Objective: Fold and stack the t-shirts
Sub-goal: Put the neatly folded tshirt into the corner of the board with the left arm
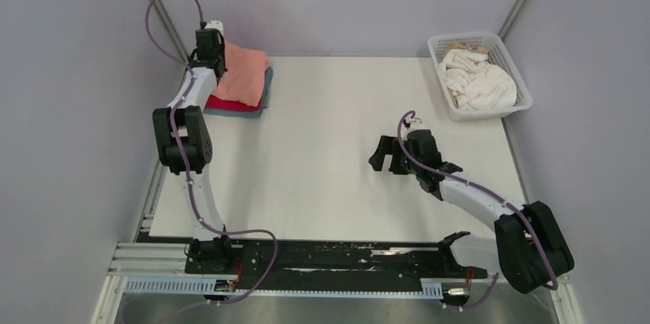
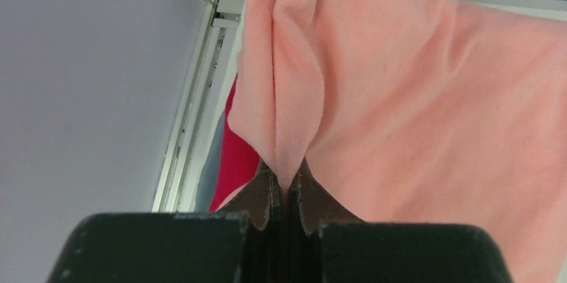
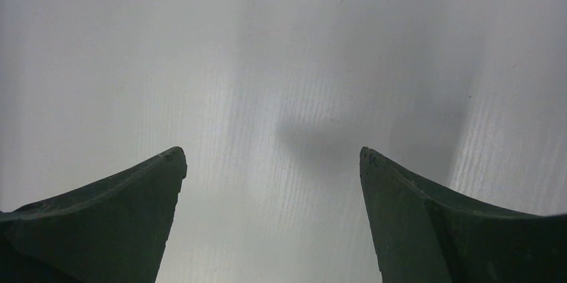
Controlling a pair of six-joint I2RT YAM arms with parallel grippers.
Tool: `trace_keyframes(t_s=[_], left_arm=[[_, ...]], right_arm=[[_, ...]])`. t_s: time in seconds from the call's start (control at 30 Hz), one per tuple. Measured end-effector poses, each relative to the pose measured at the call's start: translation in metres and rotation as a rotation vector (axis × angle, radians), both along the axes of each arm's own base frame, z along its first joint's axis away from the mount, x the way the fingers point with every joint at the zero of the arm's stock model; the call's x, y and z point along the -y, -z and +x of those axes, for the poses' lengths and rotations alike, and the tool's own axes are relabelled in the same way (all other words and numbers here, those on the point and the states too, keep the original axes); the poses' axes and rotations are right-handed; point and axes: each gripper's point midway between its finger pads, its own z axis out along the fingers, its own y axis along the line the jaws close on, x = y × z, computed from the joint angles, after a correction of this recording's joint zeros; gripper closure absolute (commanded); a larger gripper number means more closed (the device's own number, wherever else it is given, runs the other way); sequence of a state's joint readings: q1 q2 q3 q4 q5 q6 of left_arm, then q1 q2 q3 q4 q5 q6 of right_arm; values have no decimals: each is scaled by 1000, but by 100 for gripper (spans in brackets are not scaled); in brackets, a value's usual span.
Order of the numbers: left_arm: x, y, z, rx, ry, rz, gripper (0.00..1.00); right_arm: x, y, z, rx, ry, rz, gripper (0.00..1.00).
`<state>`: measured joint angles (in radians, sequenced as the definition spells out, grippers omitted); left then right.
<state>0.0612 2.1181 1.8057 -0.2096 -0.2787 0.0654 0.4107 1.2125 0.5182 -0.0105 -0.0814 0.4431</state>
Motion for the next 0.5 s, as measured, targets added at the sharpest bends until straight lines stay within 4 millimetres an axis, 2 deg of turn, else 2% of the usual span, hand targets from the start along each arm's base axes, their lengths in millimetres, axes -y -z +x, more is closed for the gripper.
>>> trace_keyframes(t_s=[0.1,0.17,0.27,0.43,0.5], left_arm=[[-7,4,-1,-1,-17,-29,100],[-11,6,-2,1,-32,-47,95],[-17,9,-5,-4,-55,-70,72],[-24,13,-10,-17,-84,-93,62],[-27,15,-12,-20,-98,-99,28]], right_arm=[[-1,3,0,-11,-5,0,0],[-2,3,0,-14,-9,2,0],[-3,2,0,-13,-13,6,0],[-4,2,-1,-15,-16,9,0],[-4,2,-1,-17,-16,12,0]])
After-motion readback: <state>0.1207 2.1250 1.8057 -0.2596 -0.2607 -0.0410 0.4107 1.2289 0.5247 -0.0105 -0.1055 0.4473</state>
